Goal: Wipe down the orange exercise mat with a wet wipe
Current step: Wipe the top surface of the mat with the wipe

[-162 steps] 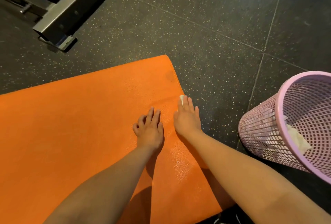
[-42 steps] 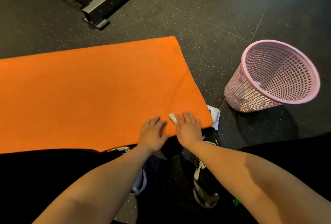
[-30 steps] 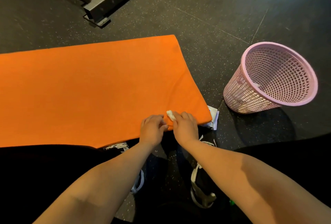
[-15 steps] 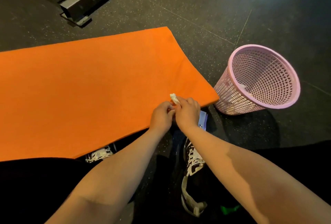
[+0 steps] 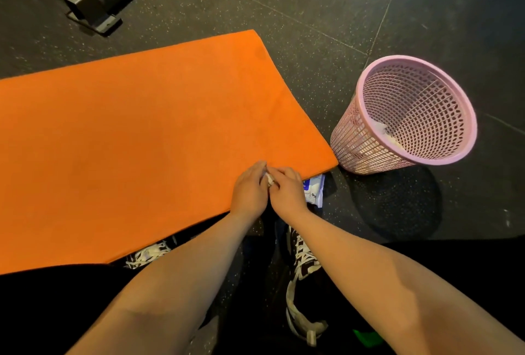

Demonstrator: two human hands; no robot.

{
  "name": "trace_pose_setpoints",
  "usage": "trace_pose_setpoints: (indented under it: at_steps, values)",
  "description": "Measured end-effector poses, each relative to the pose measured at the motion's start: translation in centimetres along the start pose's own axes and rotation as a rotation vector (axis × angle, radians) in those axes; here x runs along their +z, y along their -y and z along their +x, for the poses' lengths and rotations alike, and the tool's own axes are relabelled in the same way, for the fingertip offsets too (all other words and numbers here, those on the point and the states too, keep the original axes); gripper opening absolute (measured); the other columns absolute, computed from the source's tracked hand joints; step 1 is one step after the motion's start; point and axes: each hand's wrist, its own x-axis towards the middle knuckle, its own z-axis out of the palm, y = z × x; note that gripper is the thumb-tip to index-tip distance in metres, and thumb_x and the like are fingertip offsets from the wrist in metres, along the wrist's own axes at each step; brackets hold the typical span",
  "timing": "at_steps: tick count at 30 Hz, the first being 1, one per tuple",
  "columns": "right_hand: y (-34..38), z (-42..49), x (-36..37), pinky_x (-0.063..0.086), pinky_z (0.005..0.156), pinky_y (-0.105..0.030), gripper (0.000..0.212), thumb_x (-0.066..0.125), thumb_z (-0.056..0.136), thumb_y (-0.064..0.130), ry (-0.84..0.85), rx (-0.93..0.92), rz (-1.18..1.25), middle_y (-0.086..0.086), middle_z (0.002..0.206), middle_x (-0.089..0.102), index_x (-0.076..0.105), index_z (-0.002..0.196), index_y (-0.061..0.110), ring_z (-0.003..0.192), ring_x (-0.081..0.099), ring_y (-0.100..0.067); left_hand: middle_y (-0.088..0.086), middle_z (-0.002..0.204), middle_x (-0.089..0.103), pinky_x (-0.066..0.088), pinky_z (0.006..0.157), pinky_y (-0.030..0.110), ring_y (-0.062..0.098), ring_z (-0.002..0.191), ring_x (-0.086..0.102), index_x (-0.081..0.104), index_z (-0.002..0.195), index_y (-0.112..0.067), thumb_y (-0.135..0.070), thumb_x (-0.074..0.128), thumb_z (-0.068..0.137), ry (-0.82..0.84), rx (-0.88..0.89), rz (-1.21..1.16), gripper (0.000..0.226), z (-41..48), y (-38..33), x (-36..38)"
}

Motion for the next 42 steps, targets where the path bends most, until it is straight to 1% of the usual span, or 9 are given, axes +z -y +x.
trace_pose_setpoints:
  at_steps: [4,10,16,19,25,29,32,38,42]
  values:
    - [-1.2,0.0,-0.7,0.019,0.123,-0.035,0.043,0.042,0.108,0.016,-0.011,0.048,-0.001,-0.004,0.162,0.030,0.046,0.150,0.015,0.151,0.018,-0.020,-0.004,0.167,0.014,0.005,0.125,0.036,0.014,0.154,0.010,0.025,0.159,-0.019,-0.033,0.030,0.110,0.092,0.006,0.258,0.051,0.5,-0.3,0.6]
    - [-1.6,0.6,-0.3,0.018,0.124,-0.033,0.044,0.037,0.110,0.018,-0.043,0.064,0.037,-0.005,0.160,0.037,0.043,0.153,0.012,0.151,0.022,-0.020,-0.004,0.168,0.006,0.001,0.125,0.043,0.015,0.155,0.004,0.017,0.161,-0.020,-0.026,0.029,0.110,0.221,0.213,0.560,0.053,1.9,-0.6,0.5]
    - [-1.3,-0.4,0.8,0.013,0.126,-0.041,0.051,0.041,0.107,0.015,0.002,-0.007,-0.228,-0.005,0.168,0.014,0.031,0.158,0.016,0.155,-0.001,-0.024,-0.005,0.168,0.008,0.009,0.121,0.052,0.023,0.154,0.005,0.019,0.160,-0.023,-0.034,0.026,0.108,0.070,-0.045,0.689,0.054,0.6,2.9,-3.7]
    - [-1.2,-0.6,1.0,0.011,0.127,-0.041,0.056,0.042,0.106,0.013,0.000,-0.009,-0.284,-0.005,0.169,0.010,0.025,0.160,0.017,0.156,-0.004,-0.025,0.002,0.168,0.010,0.018,0.116,0.048,0.028,0.149,0.016,0.022,0.158,-0.021,-0.030,0.032,0.107,0.030,-0.078,0.669,0.052,-0.1,2.5,-3.4]
    - [-0.9,-0.6,0.8,0.011,0.125,-0.033,0.045,0.036,0.110,0.018,-0.058,0.040,-0.014,-0.001,0.165,0.027,0.038,0.155,0.015,0.155,0.006,-0.016,0.008,0.165,0.021,0.021,0.122,0.030,0.022,0.150,0.026,0.026,0.157,-0.009,-0.006,0.052,0.101,0.145,0.200,0.406,0.062,-0.8,0.3,-0.1]
    - [-1.2,-0.7,0.5,0.012,0.125,-0.034,0.045,0.037,0.110,0.017,-0.035,0.028,-0.037,-0.002,0.165,0.027,0.038,0.154,0.012,0.155,0.006,-0.018,0.000,0.165,0.023,0.022,0.121,0.039,0.020,0.150,0.026,0.031,0.157,-0.018,-0.019,0.042,0.106,0.085,0.229,0.532,0.052,-1.2,1.1,-0.6]
    - [-0.9,-1.0,1.1,0.012,0.127,-0.040,0.050,0.038,0.108,0.014,-0.002,0.009,-0.190,-0.004,0.169,0.014,0.029,0.158,0.012,0.156,-0.004,-0.022,-0.003,0.165,0.024,0.019,0.116,0.049,0.026,0.149,0.021,0.034,0.155,-0.027,-0.034,0.034,0.107,-0.040,0.052,0.642,0.048,-1.6,2.6,-2.4]
    - [-0.5,-1.2,1.1,0.013,0.127,-0.043,0.056,0.042,0.106,0.012,0.020,-0.008,-0.279,-0.003,0.169,0.009,0.024,0.160,0.017,0.156,-0.009,-0.024,0.006,0.132,0.055,0.030,0.090,0.041,0.031,0.114,0.046,0.054,0.141,-0.027,-0.023,0.050,0.102,-0.094,0.065,0.568,0.039,-2.0,2.1,-2.3]
    - [-0.5,-1.1,0.7,0.010,0.126,-0.037,0.051,0.042,0.107,0.013,0.012,-0.015,-0.146,-0.003,0.168,0.018,0.031,0.157,0.015,0.156,-0.003,-0.022,0.004,0.112,0.055,0.026,0.088,0.036,0.028,0.105,0.049,0.052,0.142,-0.031,-0.015,0.055,0.097,-0.074,0.056,0.454,0.048,-1.4,0.8,-1.3]
